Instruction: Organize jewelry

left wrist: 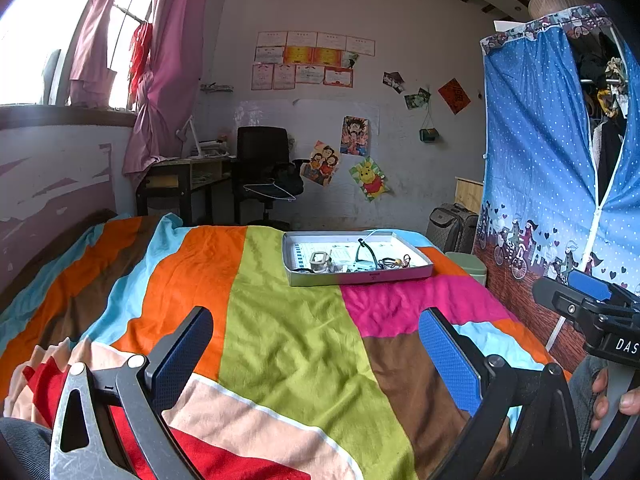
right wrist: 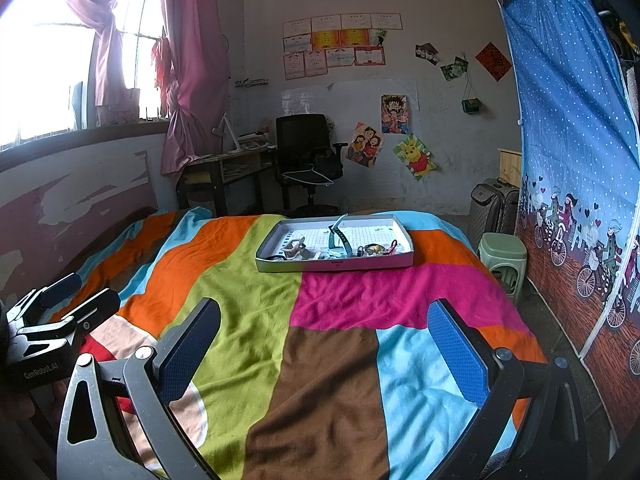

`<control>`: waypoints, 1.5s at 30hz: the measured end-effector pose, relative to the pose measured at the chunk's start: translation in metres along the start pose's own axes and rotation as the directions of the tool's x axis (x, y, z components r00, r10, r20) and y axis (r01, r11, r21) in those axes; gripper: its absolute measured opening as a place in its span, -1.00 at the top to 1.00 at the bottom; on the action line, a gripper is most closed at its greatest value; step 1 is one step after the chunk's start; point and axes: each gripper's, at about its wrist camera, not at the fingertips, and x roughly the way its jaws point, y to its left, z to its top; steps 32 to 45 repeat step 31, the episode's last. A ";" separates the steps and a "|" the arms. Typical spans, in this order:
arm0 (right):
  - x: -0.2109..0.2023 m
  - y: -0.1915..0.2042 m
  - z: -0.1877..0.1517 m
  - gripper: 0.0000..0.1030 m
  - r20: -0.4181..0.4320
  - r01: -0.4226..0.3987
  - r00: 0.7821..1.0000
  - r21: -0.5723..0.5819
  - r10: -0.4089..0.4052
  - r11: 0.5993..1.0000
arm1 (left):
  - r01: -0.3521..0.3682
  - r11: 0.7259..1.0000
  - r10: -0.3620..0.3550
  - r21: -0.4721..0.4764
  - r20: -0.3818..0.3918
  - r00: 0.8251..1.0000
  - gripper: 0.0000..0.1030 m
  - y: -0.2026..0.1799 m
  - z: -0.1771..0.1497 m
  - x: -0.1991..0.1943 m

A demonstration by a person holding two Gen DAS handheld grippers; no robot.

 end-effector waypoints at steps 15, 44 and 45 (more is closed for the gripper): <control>0.000 0.000 0.000 -0.98 0.001 0.000 1.000 0.002 0.000 1.000 | -0.116 0.993 0.116 -0.007 -0.016 0.993 -1.00 0.007 -0.004 -0.001; 0.001 0.000 -0.001 -0.98 0.001 0.000 1.000 0.003 0.000 1.000 | -0.140 0.990 0.140 0.004 -0.051 0.989 -1.00 0.003 -0.005 0.003; 0.001 0.000 -0.001 -0.98 0.001 0.000 1.000 0.003 0.000 1.000 | -0.140 0.990 0.140 0.004 -0.051 0.989 -1.00 0.003 -0.005 0.003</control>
